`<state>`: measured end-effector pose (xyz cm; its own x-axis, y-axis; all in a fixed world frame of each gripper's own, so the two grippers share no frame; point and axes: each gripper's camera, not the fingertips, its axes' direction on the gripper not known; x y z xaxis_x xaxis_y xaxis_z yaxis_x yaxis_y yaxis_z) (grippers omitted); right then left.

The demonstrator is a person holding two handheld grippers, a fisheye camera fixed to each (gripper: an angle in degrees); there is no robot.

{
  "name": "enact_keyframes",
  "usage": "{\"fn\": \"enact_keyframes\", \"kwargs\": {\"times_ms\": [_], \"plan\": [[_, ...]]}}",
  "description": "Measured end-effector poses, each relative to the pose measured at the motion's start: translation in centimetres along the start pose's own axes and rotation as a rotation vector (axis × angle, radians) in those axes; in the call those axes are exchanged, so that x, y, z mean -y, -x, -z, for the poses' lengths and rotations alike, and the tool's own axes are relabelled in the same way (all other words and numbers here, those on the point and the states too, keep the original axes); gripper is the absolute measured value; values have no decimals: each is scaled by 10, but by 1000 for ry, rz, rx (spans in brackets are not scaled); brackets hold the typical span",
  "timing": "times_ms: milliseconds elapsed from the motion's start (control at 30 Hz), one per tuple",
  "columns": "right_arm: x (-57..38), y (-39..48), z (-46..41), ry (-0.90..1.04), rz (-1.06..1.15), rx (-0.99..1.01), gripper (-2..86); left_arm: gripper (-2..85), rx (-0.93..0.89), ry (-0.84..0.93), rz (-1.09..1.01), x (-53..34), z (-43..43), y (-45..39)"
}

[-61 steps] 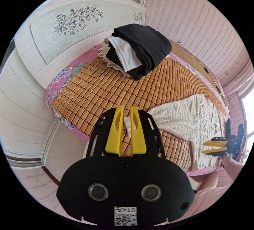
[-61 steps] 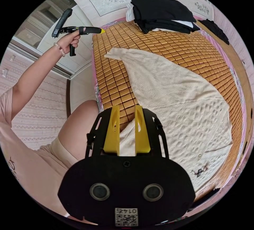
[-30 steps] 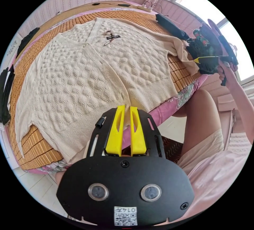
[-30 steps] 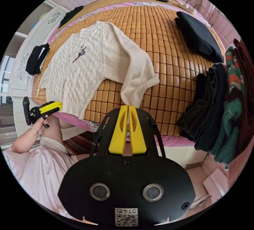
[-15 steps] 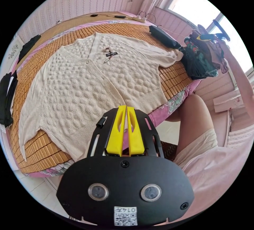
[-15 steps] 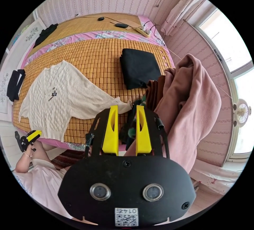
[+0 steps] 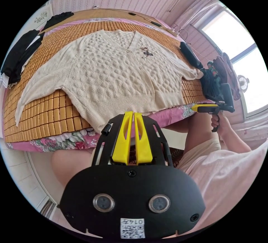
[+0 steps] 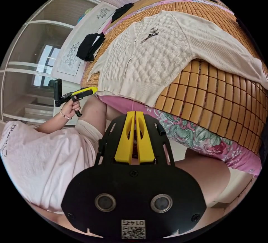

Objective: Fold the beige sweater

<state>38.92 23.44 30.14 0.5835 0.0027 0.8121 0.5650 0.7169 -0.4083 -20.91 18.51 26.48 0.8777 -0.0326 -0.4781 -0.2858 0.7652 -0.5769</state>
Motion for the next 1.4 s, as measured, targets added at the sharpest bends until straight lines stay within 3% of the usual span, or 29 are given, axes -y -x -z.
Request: {"fn": "enact_keyframes", "kwargs": {"times_ms": [100, 167, 233, 300, 367, 467, 633, 733, 833, 967, 1033, 1200, 1300, 1400], "plan": [[0, 25, -26, 55, 80, 169, -1, -10, -5, -71, 35, -21, 21, 14], [3, 47, -45, 165, 208, 411, -2, -10, -20, -119, 66, -35, 32, 22], [0, 64, -53, 163, 258, 451, -3, -10, -37, -159, 84, -51, 39, 27], [-7, 82, -53, 96, 298, 353, -3, -10, -23, -198, 90, -71, 46, 27], [-21, 113, -53, -14, 349, 59, -3, -10, -23, -231, 81, -86, 49, 23], [-42, 152, -60, -131, 408, -192, -3, -10, 23, -316, 42, -108, 56, 15], [-70, 178, -91, -215, 379, -381, -3, -8, 139, -431, 74, -128, 70, 16], [-81, 193, -111, -219, 383, -486, -4, 4, 166, -606, 80, -131, 87, 33], [-78, 202, -132, -243, 323, -706, -5, 21, 313, -711, 113, -129, 97, 67], [-47, 204, -160, -274, 179, -1178, -8, 76, 288, -798, 429, -131, 109, 168], [-29, 213, -173, -247, 223, -1232, -7, 99, 274, -857, 554, -135, 119, 206], [37, 252, -202, -299, 301, -1045, 23, 130, 293, -925, 829, -135, 138, 310], [87, 292, -229, -356, 446, -758, 97, 139, 265, -943, 943, -139, 137, 356], [147, 336, -274, -288, 580, -533, 155, 141, 232, -893, 1009, -141, 142, 390]]}}
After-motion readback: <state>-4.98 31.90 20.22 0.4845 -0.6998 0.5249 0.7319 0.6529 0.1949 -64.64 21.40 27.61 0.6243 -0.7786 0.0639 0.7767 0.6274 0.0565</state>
